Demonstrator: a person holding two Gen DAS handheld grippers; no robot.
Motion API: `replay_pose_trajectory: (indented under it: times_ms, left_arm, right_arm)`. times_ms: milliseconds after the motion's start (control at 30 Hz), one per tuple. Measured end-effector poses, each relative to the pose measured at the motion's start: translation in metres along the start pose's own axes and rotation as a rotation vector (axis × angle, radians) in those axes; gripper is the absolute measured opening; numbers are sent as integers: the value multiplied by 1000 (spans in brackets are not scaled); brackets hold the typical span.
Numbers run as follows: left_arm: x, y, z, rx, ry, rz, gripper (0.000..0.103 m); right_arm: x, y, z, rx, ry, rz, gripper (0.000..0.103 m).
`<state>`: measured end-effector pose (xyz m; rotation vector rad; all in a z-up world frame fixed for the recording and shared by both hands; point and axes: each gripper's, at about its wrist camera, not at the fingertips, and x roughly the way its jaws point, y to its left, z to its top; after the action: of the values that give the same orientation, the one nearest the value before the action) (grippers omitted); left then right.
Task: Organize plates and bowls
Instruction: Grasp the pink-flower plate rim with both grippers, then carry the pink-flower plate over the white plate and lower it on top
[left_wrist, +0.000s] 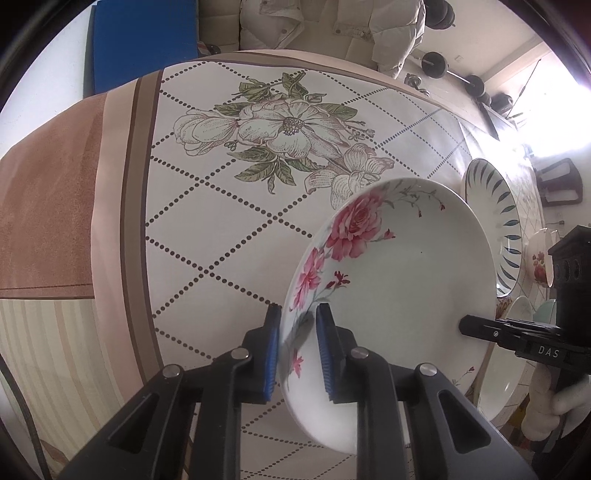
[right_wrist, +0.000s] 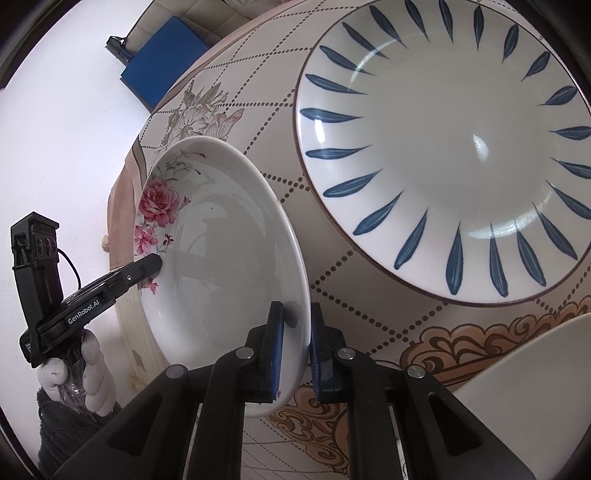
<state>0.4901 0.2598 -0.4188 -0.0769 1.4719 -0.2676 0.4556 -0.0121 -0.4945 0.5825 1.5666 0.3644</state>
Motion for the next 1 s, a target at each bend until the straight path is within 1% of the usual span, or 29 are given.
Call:
replay_pose_trajectory:
  times_ms: [167,267,333,500,633,733,833,933,1000]
  left_arm:
    - [-24,-19,-6,11,-36,4,17]
    - [-38,-41,-10,36,-55,19,17]
    - [-46,-54,-12,58,-64,23,17]
    - [-54,-97,-18,92,-73,-5,17]
    - [-47,-141,-27,134,-62,-26,17]
    - [-36,-171,-34,153,-45,-49,17]
    - [-20,-199,-42,176,-24,-54,17]
    - [-1,-220,-51,189,9,-60,17]
    - [12,-230,-56,188,33,-63,17]
  right_arm:
    - [-22,-3,-8,-6,-8,37,14]
    - [-42,-8,-17,-15,-26,52,14]
    - [-59,-16,-24,-14,-39,58,14]
    - [-101,-46,-47,-10,-63,60,14]
    - [-135,-82,-66,9,-81,45,14]
    - [-155,-111,-79,29,-94,30,14]
    - [-171,-140,-90,55,-102,12,14]
    - [-181,-170,-101,79,-100,-5,14]
    - [-177,-186,-106,94,-92,-13,14]
